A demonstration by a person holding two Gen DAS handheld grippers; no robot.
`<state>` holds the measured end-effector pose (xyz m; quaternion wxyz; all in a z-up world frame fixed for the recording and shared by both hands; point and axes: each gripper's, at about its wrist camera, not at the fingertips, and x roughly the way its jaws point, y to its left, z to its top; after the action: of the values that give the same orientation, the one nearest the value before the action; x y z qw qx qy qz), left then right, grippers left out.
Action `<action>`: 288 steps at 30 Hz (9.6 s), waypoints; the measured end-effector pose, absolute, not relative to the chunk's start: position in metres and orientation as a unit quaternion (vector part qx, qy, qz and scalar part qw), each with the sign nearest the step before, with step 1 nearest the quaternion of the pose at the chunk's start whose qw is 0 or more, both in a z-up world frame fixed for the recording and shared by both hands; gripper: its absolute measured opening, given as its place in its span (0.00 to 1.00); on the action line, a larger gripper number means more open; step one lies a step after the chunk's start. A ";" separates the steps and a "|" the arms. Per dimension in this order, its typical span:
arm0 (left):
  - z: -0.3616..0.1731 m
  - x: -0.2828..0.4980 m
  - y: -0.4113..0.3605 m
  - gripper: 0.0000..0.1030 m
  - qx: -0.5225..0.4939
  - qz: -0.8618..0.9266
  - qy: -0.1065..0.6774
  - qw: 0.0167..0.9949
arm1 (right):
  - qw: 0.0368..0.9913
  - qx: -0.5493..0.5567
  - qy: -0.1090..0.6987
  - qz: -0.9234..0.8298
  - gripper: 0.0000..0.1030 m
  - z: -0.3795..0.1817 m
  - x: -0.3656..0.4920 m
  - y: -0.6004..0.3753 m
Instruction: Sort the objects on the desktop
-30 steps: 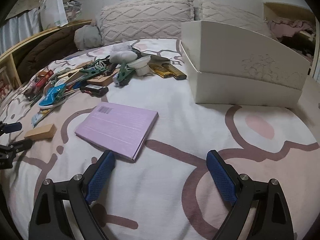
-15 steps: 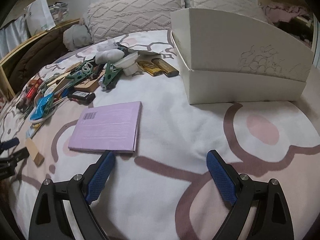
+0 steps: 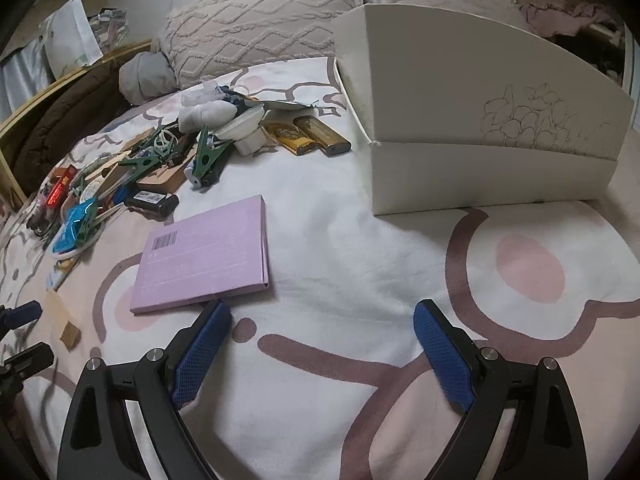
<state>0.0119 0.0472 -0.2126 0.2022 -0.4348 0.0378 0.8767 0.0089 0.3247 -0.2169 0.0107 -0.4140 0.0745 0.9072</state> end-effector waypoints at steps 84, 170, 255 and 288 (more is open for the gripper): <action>-0.220 -0.001 0.052 0.99 -0.413 0.879 -0.002 0.238 | -0.016 -0.463 -0.067 0.884 1.00 -0.207 -0.032 0.238; -0.114 0.042 0.087 0.97 -0.288 0.933 0.020 0.216 | -0.021 -0.293 -0.010 0.956 0.94 -0.101 0.075 0.294; 0.047 -0.154 0.309 0.97 -0.219 0.959 0.021 0.181 | -0.043 -0.341 0.076 0.936 0.94 -0.002 -0.170 0.533; -0.070 -0.267 0.378 0.97 -0.414 0.900 -0.021 0.133 | -0.063 -0.440 0.044 0.895 0.94 -0.096 -0.215 0.551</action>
<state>-0.2669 0.3779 -0.0699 0.1327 -0.4140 -0.0213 0.9003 -0.2152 0.5514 -0.0961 -0.0634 -0.4397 0.0444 0.8948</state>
